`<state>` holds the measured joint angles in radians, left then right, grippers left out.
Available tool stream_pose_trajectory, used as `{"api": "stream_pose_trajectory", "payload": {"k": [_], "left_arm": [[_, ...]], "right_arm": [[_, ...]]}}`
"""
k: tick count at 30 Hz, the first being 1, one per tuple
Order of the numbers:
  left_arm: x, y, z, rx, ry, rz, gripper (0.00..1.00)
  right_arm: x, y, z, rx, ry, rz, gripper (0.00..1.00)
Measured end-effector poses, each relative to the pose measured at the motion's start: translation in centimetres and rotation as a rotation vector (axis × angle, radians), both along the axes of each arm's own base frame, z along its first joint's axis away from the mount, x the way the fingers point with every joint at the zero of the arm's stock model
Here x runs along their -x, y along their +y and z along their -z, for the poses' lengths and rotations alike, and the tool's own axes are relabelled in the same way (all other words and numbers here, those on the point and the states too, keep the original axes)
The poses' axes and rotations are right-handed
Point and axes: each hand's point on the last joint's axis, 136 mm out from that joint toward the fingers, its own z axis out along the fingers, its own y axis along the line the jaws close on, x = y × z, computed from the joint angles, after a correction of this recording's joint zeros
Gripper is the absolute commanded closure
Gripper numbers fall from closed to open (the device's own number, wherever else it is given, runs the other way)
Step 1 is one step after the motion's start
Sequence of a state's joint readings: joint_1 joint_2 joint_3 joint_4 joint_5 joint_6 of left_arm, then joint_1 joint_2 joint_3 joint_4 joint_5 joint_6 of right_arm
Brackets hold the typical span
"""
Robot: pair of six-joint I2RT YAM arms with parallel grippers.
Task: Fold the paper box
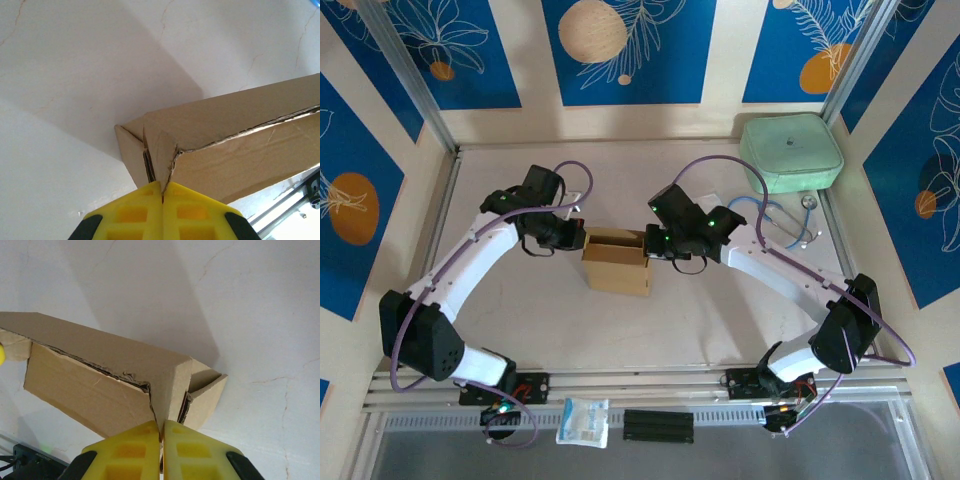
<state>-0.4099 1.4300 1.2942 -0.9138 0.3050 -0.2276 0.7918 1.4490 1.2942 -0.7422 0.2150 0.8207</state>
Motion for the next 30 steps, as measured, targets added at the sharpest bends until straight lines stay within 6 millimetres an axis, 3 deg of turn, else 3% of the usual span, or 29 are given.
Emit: {"api": "stream_pose_trajectory", "payload": {"k": [9, 30], "left_arm": [[0.0, 0.0, 0.0, 0.000, 0.001, -0.001, 1.00], [0.1, 0.3, -0.1, -0.029, -0.002, -0.003, 1.00]], "right_arm": [[0.4, -0.2, 1.1, 0.002, 0.017, 0.005, 0.93], [0.4, -0.3, 1.1, 0.014, 0.001, 0.004, 0.95]]}}
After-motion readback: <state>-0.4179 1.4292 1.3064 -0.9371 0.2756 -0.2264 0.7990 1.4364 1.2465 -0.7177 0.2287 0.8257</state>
